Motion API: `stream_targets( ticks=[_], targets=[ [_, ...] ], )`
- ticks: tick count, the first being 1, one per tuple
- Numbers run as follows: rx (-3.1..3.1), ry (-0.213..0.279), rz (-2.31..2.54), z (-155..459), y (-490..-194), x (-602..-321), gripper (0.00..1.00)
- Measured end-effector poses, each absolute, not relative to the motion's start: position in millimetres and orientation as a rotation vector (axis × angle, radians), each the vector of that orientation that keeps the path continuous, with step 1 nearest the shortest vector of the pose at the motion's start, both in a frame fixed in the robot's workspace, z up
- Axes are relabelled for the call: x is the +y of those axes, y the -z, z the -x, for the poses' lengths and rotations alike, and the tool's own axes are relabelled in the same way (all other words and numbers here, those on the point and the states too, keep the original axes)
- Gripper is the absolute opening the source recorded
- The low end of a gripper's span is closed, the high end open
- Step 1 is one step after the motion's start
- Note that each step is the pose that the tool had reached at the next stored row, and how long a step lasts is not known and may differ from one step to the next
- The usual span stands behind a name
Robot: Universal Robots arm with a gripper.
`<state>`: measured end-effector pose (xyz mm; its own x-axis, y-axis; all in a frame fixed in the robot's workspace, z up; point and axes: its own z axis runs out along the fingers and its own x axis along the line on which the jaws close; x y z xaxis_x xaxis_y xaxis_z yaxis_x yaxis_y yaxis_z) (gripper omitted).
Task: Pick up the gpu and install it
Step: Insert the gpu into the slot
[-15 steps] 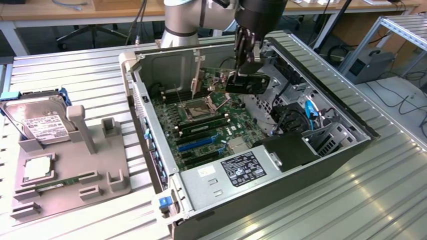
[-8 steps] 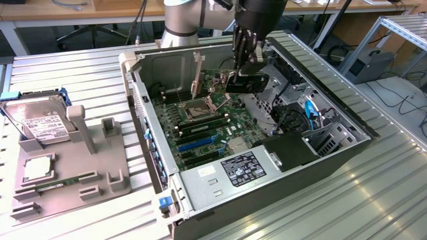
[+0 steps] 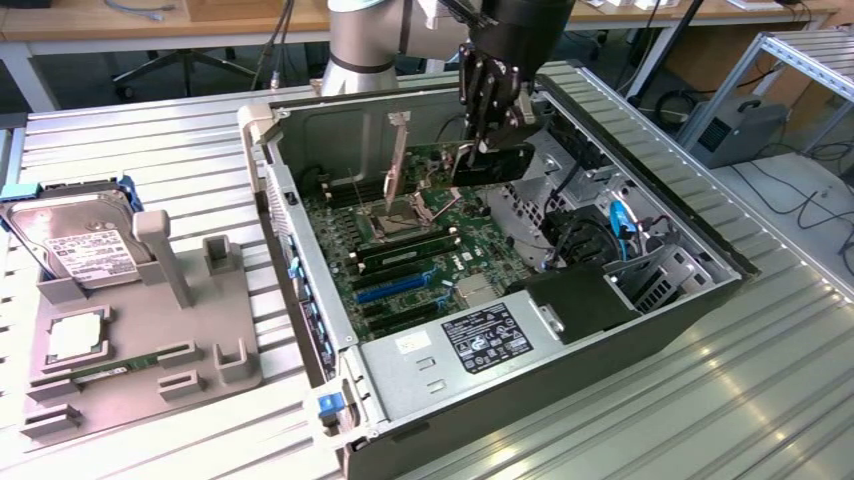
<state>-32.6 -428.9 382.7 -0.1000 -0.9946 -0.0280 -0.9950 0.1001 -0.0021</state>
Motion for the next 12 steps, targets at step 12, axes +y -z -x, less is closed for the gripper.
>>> stream_targets(
  ticks=[12],
  targets=[
    [2.22,-0.028,2.192,32.6,-382.4,-429.2,0.27]
  ],
)
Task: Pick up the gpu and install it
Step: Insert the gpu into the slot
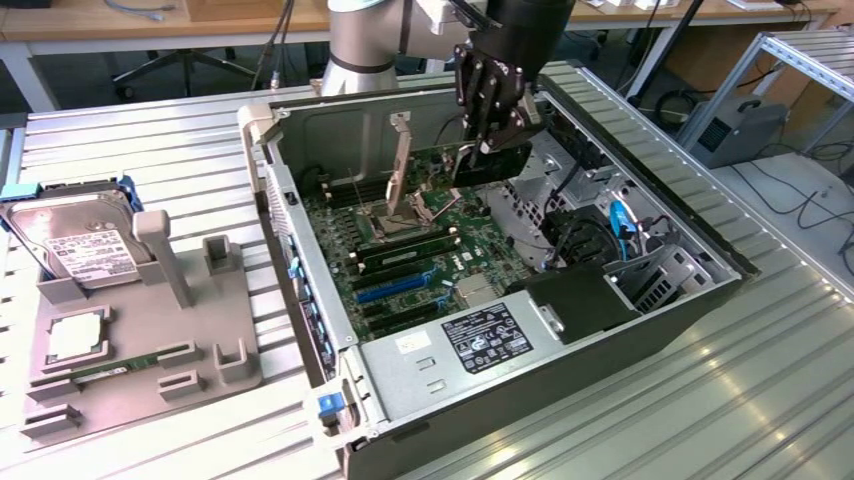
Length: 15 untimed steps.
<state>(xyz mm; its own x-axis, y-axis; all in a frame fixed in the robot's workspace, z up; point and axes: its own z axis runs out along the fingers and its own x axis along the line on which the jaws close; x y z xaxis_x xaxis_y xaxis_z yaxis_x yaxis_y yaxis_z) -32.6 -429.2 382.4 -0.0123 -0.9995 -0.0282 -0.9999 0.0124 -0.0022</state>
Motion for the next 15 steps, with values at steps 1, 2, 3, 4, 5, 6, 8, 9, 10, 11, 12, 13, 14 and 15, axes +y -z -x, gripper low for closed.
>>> stream_targets(
  ticks=[1,2,3,4,5,6,8,9,10,11,12,13,14,15],
  targets=[
    [2.22,-0.028,2.193,32.6,-382.5,-430.2,0.27],
    [2.22,-0.028,2.193,32.7,-382.5,-431.2,0.27],
    [2.22,-0.028,2.192,32.8,-382.5,-432.0,0.27],
    [2.22,-0.028,2.192,32.9,-382.5,-432.8,0.27],
    [2.22,-0.028,2.193,33.0,-382.5,-433.6,0.27],
    [2.22,-0.028,2.193,33.0,-382.5,-434.2,0.27],
    [2.22,-0.028,2.192,33.2,-382.3,-435.3,0.27],
    [2.22,-0.028,2.192,33.3,-382.2,-436.0,0.27],
    [2.22,-0.028,2.193,33.5,-382.1,-436.8,0.27],
    [2.22,-0.028,2.192,33.5,-381.9,-437.3,0.27],
    [2.22,-0.028,2.192,33.6,-381.4,-437.9,0.27],
    [2.22,-0.028,2.192,33.7,-381.0,-438.7,0.27],
    [2.22,-0.028,2.192,33.7,-380.6,-439.0,0.27],
    [2.22,-0.028,2.192,33.7,-380.2,-439.4,0.27]
  ],
)
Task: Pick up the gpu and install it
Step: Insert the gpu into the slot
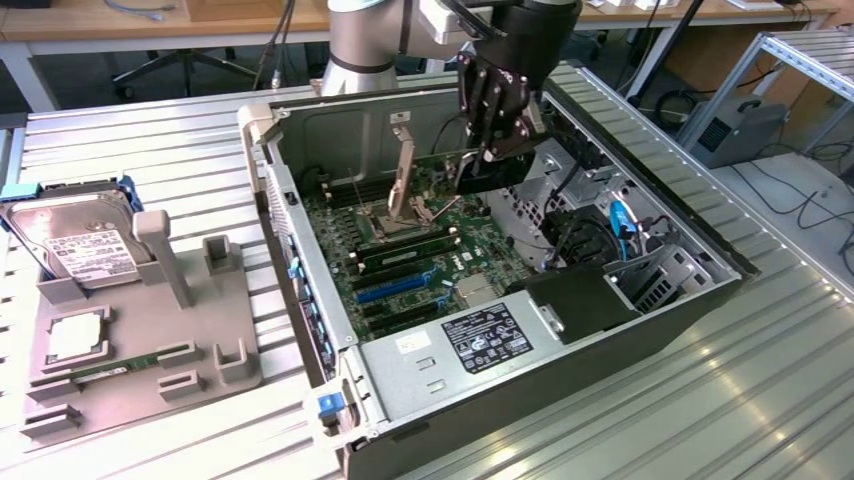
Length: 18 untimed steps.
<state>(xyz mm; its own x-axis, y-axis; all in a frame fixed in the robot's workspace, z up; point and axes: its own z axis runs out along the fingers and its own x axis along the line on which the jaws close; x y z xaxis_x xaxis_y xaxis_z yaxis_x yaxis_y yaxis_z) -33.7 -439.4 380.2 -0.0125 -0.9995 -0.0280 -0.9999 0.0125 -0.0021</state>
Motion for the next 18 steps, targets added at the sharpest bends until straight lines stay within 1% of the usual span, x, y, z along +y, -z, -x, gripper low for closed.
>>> stream_targets(
  ticks=[18],
  targets=[
    [2.22,-0.028,2.192,33.8,-374.1,-441.9,0.27]
  ],
)
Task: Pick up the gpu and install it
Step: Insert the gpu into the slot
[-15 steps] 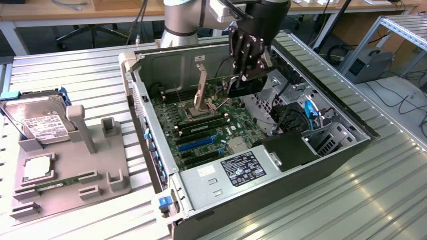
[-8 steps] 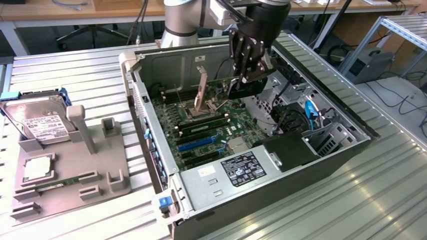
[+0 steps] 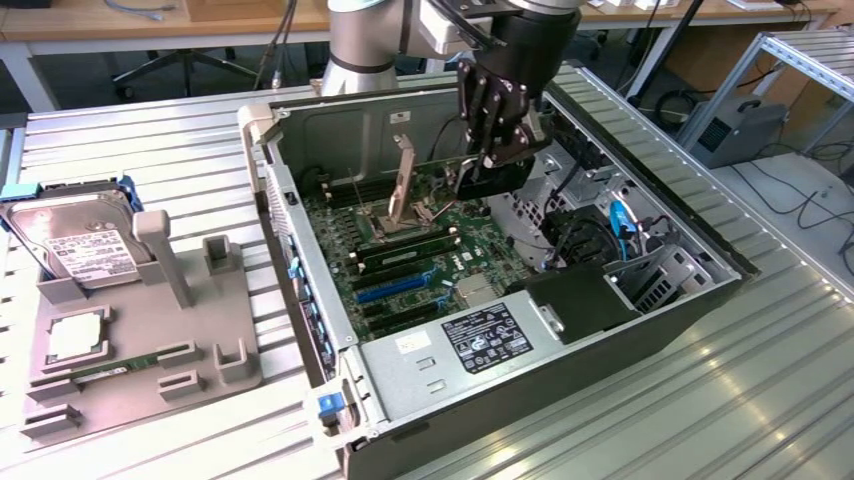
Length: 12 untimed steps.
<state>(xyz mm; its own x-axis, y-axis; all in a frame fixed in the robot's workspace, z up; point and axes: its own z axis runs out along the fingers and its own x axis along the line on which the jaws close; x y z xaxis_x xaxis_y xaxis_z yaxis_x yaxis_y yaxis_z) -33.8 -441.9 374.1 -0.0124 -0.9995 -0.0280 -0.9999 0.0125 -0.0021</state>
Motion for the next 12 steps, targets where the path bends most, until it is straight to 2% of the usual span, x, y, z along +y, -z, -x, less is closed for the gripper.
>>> stream_targets(
  ticks=[12],
  targets=[
    [2.22,-0.028,2.192,33.8,-367.8,-442.1,0.27]
  ],
)
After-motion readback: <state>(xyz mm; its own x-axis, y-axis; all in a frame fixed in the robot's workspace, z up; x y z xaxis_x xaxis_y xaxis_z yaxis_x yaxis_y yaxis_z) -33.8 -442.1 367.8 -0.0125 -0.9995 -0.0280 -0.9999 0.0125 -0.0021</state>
